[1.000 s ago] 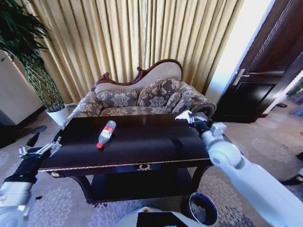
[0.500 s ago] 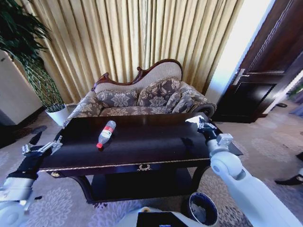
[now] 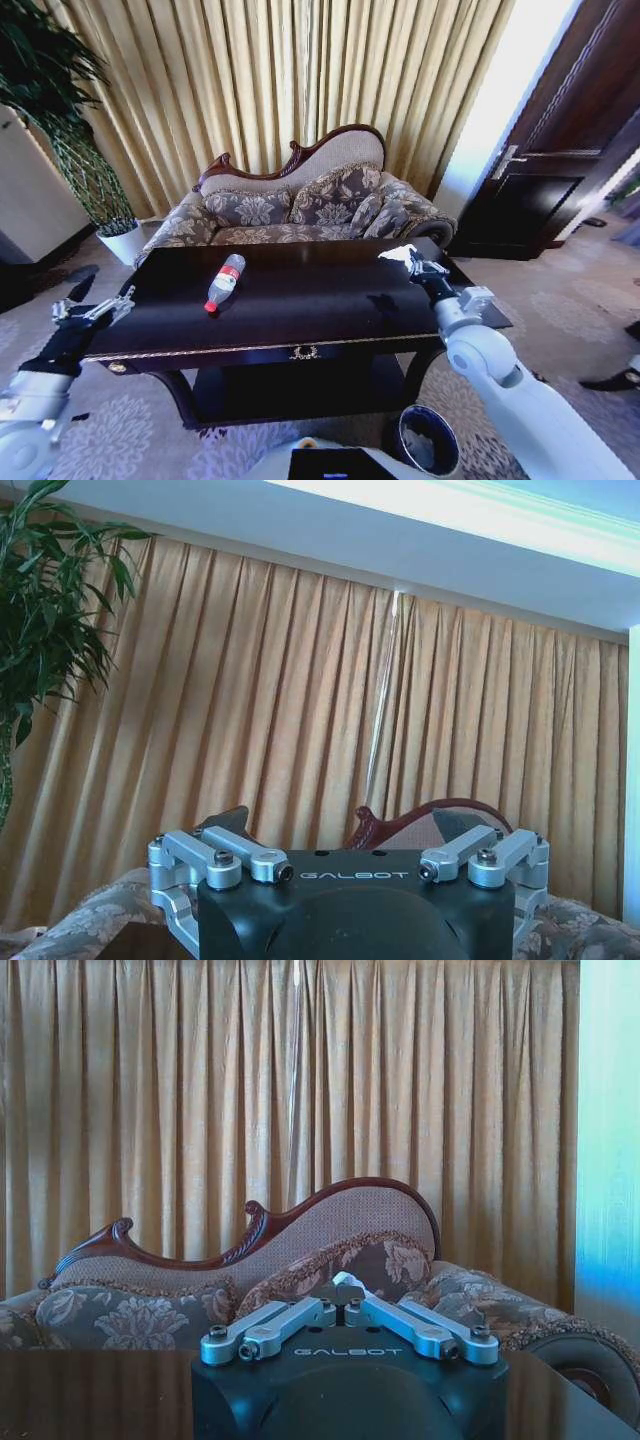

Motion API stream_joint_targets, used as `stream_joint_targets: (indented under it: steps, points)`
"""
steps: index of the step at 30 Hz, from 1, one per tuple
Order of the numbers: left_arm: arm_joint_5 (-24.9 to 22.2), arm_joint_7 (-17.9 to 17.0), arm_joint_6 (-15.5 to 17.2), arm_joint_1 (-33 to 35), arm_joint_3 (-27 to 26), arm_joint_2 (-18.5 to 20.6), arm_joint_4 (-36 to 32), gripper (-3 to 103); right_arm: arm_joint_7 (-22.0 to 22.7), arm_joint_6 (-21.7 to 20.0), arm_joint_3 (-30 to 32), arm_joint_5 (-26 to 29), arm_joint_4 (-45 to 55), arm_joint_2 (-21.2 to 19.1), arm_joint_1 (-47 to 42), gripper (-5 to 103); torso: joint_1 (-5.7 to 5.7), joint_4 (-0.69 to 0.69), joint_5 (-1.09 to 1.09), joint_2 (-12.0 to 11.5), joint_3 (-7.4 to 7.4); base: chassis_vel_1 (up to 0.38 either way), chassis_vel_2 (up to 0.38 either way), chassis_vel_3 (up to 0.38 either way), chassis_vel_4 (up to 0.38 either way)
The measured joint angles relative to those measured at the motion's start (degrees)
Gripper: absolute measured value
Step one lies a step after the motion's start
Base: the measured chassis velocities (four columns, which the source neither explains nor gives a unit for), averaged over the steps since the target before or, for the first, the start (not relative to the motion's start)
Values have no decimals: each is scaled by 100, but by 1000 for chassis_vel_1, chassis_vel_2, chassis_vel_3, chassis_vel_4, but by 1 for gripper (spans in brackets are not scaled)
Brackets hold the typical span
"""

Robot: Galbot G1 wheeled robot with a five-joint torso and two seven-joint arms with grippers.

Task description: Move to the front of the table and place the trash on the table into the trash bin.

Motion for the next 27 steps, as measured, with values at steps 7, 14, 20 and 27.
stream_joint_targets:
  steps: [7,14,20,27]
  points:
    - [-2,105,-23,39,-8,1,62,100,3,-13,-32,-80,25,22,-60,0,0,0,1,0,0,169,-164,-167,188]
    - [-4,119,-44,38,-4,2,66,100,14,-20,-16,-104,101,28,-134,0,-3,-1,1,1,-1,278,-281,-298,267]
    - [-15,130,-101,70,-14,-16,67,100,12,-20,-56,-159,140,31,-212,0,-7,1,0,4,-3,279,-277,-268,282]
    - [-21,156,-125,89,-20,-93,62,100,-7,-140,62,-350,-36,42,-638,0,-8,0,-2,5,-3,64,-75,-57,70]
